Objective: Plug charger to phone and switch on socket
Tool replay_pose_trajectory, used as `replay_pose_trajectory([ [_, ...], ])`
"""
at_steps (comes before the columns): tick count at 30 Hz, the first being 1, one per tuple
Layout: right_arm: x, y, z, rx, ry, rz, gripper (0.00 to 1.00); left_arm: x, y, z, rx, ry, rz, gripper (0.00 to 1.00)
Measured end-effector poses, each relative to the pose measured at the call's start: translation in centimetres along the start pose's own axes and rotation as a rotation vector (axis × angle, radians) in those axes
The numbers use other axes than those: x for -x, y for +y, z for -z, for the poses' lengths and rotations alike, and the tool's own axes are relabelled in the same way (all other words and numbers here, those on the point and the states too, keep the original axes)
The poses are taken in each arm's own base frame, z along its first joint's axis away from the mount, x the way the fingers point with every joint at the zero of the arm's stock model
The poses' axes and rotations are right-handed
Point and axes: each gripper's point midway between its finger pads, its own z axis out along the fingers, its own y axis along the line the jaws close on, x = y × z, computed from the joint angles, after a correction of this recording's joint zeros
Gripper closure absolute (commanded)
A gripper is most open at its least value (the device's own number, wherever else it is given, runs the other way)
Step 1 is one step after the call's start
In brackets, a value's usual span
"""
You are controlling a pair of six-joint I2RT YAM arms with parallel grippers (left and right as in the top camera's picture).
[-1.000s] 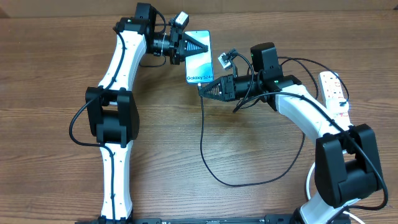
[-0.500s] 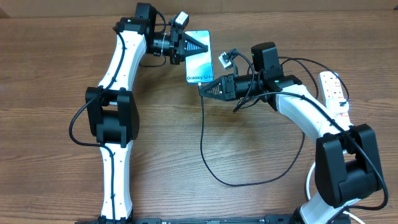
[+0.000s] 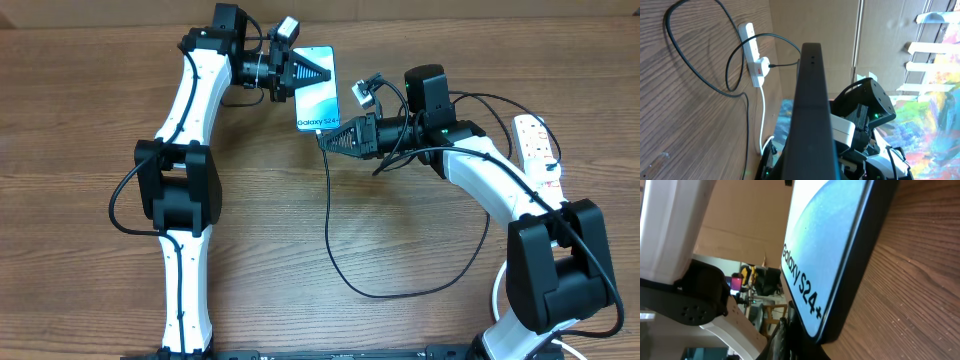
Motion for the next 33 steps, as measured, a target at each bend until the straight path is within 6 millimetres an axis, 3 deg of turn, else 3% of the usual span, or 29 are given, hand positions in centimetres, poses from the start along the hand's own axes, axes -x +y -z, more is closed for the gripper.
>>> replay_pose_trajectory([
  [22,0.6,-0.8,-0.3,-0.053,-0.041,-0.184,0.96,0.3,0.5,0.4,0.031,-0.015,-0.012,0.96],
  [33,1.3,-0.4,-1.6,-0.072,-0.075,-0.149,0.96,0.7,0.9,1.3,0.051,-0.037,0.027,0.96],
])
